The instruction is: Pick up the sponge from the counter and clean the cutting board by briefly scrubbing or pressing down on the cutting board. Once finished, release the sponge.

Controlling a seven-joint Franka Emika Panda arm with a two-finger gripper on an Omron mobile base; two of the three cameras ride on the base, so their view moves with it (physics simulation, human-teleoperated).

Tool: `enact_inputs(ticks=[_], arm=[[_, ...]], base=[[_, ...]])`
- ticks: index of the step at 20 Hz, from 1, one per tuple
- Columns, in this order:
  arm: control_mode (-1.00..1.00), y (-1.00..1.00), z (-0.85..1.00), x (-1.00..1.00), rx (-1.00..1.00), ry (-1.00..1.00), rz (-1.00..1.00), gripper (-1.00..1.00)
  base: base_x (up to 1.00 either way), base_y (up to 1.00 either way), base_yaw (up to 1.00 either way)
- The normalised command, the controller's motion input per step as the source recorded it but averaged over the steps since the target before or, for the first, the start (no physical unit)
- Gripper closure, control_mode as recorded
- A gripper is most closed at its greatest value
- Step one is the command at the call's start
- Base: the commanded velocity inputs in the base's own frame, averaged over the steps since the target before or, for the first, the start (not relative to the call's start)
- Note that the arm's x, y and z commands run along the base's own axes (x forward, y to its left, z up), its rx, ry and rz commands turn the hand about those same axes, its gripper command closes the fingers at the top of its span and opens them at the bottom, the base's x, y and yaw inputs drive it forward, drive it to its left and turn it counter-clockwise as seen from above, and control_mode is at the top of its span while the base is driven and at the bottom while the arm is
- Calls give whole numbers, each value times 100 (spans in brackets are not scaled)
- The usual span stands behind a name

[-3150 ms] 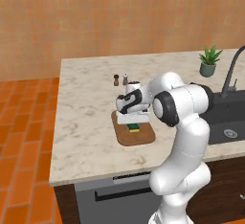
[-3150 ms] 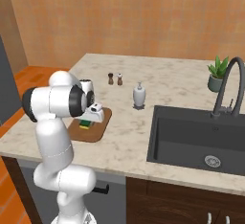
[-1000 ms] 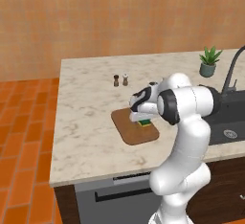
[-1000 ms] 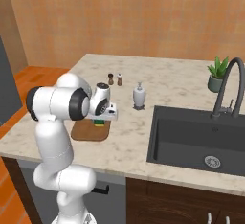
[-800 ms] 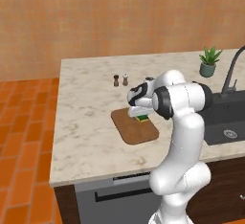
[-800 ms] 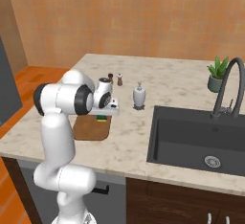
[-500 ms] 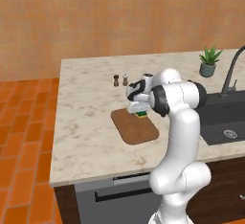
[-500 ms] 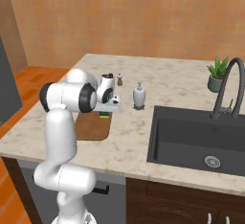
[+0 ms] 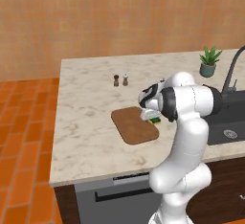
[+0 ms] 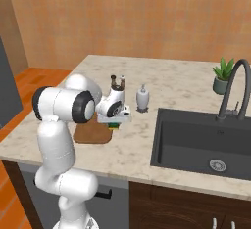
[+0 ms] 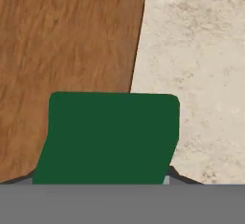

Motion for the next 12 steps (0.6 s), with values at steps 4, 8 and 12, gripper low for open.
enact_inputs(ticks=[4,8,12], arm=[[-100,-100,0,-91,0,-18,23,100],[-100,-81,0,-21,-5,-2,30,-100],[-100,-33,-1,14,-13,0,3,-100]], base=[[0,0,0],[0,0,0],[0,0,0]])
